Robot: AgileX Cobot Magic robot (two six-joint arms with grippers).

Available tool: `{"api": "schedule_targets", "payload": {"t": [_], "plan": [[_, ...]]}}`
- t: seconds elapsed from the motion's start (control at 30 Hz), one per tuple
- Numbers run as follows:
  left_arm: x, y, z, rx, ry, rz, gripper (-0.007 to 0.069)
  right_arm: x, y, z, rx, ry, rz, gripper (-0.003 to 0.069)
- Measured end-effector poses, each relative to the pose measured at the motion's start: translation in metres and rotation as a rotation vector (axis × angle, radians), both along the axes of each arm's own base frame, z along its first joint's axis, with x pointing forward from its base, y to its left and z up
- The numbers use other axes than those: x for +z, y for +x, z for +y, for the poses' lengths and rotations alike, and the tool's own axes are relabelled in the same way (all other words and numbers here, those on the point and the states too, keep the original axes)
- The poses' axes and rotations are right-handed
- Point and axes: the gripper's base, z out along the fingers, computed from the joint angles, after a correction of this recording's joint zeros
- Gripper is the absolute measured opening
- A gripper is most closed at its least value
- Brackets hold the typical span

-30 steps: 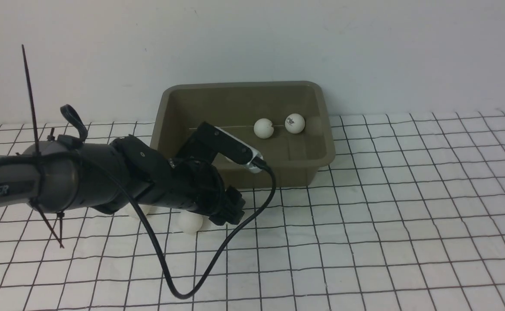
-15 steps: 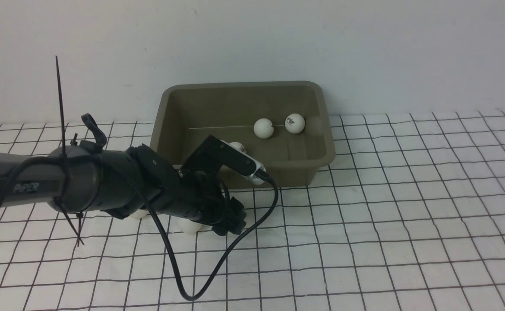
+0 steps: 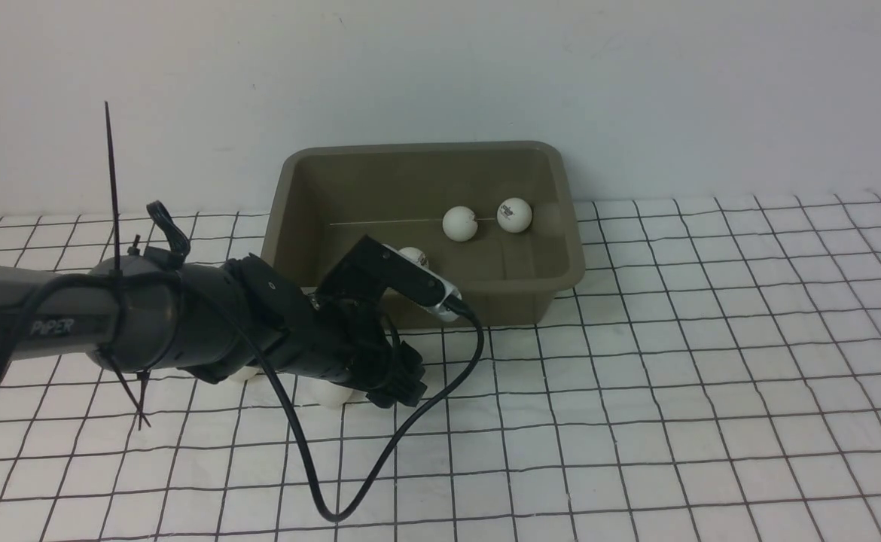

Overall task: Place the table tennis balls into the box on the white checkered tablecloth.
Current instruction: 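Reach for and grasp a ping pong ball on the table beside the basket, then drop the ball into the bin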

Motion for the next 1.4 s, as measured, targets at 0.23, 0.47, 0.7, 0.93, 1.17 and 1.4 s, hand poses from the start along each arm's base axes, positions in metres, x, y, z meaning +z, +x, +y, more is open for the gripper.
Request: {"api": "schedule_targets", "payload": {"t": [0.23, 0.47, 0.7, 0.93, 1.17, 1.4], "plan": [[-0.003, 0.0, 0.0, 0.001, 0.002, 0.009, 0.0341, 0.0, 0.0, 0.0, 0.0, 0.0, -0.002, 0.0388], [-0.003, 0.001, -0.001, 0.001, -0.001, 0.01, 0.0334, 0.001, 0.0, 0.0, 0.0, 0.001, -0.006, 0.0388], [0.0, -0.004, -0.004, -0.035, -0.025, 0.045, 0.0334, 0.001, 0.0, 0.0, 0.0, 0.001, -0.009, 0.0388], [0.03, -0.016, -0.008, -0.111, -0.089, 0.055, 0.0334, 0.003, 0.001, 0.0, 0.001, 0.004, -0.029, 0.0388], [0.073, -0.026, -0.005, -0.14, -0.126, -0.052, 0.0334, 0.003, 0.001, 0.0, 0.001, 0.004, -0.029, 0.0388], [0.088, -0.011, 0.001, -0.112, -0.038, -0.24, 0.0334, 0.003, 0.001, 0.0, 0.001, 0.004, -0.029, 0.0388]]}}
